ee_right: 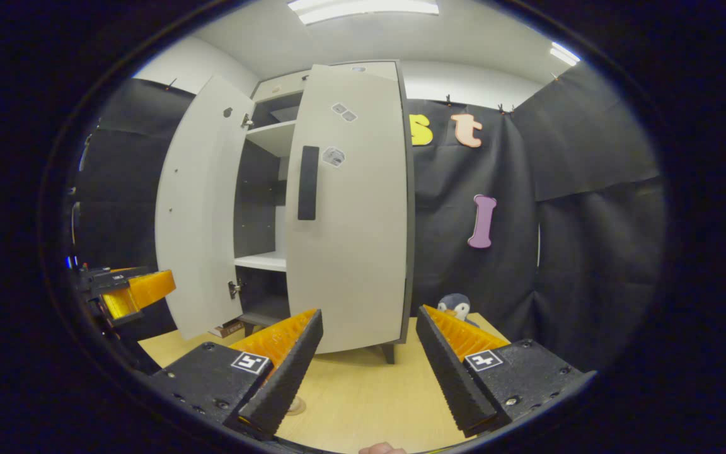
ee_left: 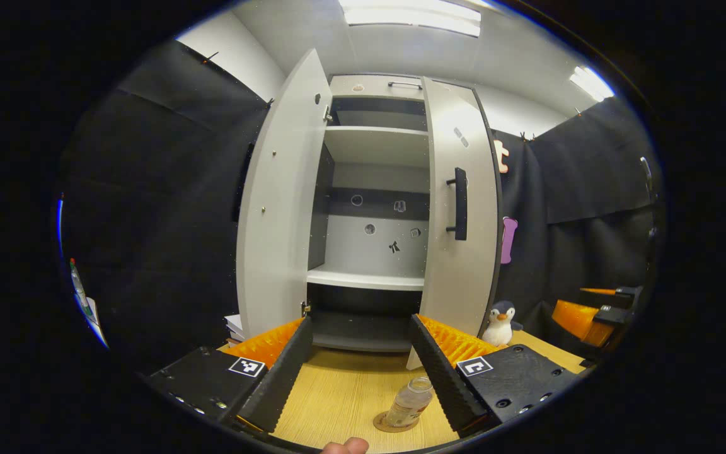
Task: Grasp the bottle in the cabinet with the left hand and place it on the coaster, then close the right door with the right hand and the left door with the left hand.
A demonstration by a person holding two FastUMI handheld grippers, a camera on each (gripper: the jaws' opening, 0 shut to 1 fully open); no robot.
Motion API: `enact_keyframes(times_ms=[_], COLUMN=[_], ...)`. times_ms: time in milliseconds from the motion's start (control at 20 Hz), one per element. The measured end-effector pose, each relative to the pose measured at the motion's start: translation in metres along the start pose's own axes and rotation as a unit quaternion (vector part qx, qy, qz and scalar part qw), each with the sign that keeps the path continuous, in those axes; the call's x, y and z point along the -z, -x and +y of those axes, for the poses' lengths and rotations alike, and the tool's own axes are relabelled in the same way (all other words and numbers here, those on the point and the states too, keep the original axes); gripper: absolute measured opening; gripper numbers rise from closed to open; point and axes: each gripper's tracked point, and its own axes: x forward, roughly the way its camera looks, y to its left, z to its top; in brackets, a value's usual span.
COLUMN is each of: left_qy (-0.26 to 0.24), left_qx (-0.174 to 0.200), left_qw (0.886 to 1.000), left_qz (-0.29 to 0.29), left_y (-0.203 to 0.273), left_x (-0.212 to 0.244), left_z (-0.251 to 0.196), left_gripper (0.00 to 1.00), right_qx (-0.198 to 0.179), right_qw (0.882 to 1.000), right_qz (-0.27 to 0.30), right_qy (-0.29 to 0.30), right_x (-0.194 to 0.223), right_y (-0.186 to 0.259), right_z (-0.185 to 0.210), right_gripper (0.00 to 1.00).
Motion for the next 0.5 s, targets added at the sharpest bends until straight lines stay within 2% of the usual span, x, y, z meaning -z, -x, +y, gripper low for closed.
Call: enact_keyframes(times_ms=[150, 200, 300, 350, 400, 450, 500], left_qy=[-0.008, -0.009, -0.01, -0.011, -0.008, 0.0, 0.011], left_qx=[-0.047, -0.06, -0.082, -0.095, -0.111, -0.123, -0.132], left_qw=[0.998, 0.997, 0.995, 0.993, 0.992, 0.99, 0.989], left_qz=[-0.03, -0.041, -0.058, -0.066, -0.067, -0.066, -0.064], left_y=[0.003, 0.003, 0.001, -0.001, -0.007, -0.013, -0.021], left_x=[-0.041, -0.055, -0.082, -0.093, -0.097, -0.099, -0.103], left_z=[0.04, 0.056, 0.087, 0.105, 0.124, 0.142, 0.163], left_gripper=[0.94, 0.98, 0.94, 0.96, 0.98, 0.94, 0.95], right_qx=[-0.013, -0.017, -0.022, -0.024, -0.026, -0.027, -0.028], right_qw=[1.0, 1.0, 1.0, 1.0, 1.0, 1.0, 1.0], right_qz=[0.0, 0.002, 0.004, 0.003, 0.002, 0.001, -0.002], right_qy=[-0.002, -0.001, -0.002, -0.003, -0.002, 0.0, 0.002], right_x=[0.002, 0.004, 0.005, 0.004, 0.003, 0.001, -0.002], right_y=[0.0, -0.001, -0.001, -0.001, -0.001, -0.001, 0.0], right_z=[0.007, 0.009, 0.009, 0.009, 0.009, 0.009, 0.008], right_gripper=[0.98, 0.98, 0.94, 0.98, 0.94, 0.94, 0.94])
